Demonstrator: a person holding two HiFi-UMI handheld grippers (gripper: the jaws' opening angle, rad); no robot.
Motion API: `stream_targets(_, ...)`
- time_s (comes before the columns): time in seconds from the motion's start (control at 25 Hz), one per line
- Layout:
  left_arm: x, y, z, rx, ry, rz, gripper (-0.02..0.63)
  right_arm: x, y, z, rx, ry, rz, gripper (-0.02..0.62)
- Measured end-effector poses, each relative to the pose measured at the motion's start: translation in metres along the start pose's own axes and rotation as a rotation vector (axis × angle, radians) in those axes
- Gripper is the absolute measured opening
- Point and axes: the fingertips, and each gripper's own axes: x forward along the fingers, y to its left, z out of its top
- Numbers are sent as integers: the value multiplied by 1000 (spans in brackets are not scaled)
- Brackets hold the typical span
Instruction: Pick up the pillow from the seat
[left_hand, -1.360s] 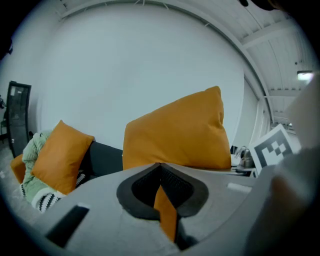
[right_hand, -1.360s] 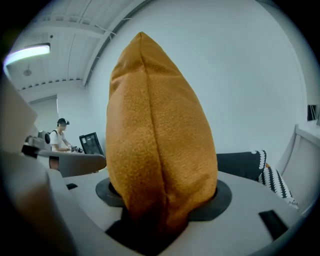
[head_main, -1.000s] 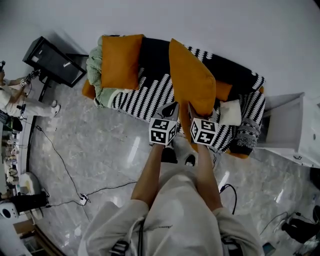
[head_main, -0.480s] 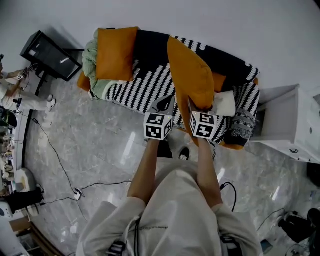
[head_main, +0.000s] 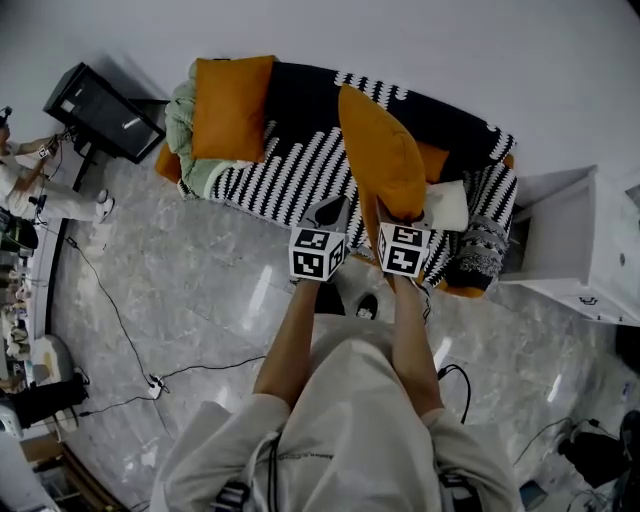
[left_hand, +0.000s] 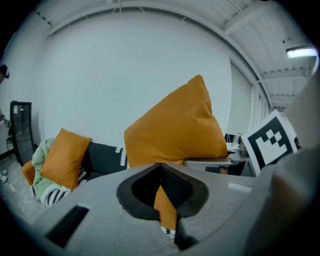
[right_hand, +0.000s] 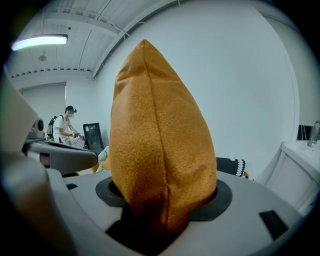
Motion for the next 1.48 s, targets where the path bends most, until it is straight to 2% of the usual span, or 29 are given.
stream_targets(0.4,5,-20,-2,33,14,-21,6,-8,-9,-10,16,-1,12,310)
stream_targets(0.96,1,-17,3,50,20,-4,6,-8,-5,-6,0,-5,31,310)
stream_targets(1.48,0,-19,-8,51,36,-2,6,-14,-6,-6,-23,-15,29,310)
